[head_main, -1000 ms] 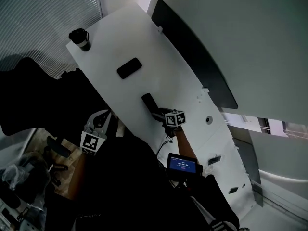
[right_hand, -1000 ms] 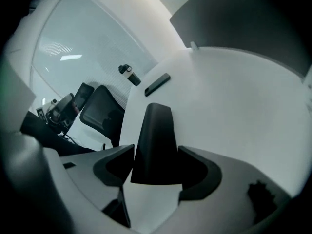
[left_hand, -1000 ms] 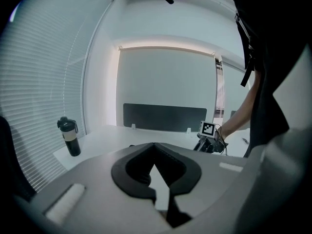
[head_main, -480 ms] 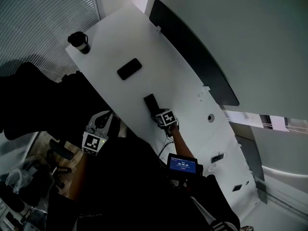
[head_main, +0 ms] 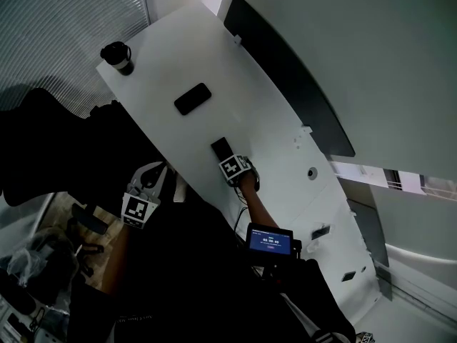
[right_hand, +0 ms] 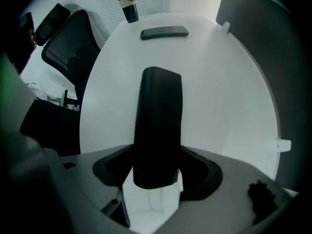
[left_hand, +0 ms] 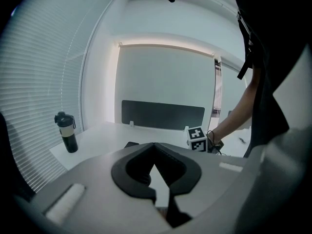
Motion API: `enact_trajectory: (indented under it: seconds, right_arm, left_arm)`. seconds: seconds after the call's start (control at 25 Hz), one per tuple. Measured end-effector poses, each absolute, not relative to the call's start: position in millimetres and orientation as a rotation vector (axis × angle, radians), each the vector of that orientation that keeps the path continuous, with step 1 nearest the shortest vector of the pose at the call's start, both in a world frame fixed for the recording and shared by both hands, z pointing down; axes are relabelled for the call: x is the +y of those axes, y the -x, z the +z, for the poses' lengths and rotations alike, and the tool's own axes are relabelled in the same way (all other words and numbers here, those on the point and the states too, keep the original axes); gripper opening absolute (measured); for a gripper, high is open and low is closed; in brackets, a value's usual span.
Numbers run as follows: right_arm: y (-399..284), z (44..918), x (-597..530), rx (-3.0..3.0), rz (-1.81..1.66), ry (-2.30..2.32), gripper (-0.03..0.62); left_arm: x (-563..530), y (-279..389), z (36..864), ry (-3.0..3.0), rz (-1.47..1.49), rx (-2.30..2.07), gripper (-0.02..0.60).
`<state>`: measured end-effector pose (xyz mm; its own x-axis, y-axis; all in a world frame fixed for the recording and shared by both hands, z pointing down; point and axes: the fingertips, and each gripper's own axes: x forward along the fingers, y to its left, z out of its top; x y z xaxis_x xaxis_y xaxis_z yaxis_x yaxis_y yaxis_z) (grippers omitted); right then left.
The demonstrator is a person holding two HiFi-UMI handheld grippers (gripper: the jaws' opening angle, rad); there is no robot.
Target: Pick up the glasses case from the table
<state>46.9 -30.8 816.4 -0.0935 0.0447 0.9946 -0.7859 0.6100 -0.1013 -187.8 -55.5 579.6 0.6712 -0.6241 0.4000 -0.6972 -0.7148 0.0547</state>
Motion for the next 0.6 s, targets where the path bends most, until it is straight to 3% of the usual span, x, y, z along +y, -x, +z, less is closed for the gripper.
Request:
enact_trajectory:
  seconds: [0.24, 0.6]
  right_arm:
    - [-47, 810, -25, -1.587, 0.755, -0.669, 0.295]
    - [-39, 797, -3, -1.709, 1.155, -0.841, 0.295]
  left_arm:
    - [-55, 183, 575, -2.694, 0.530, -1.049, 0.006]
    - [-52, 182, 575, -2.674, 0.507, -1.019, 0.006]
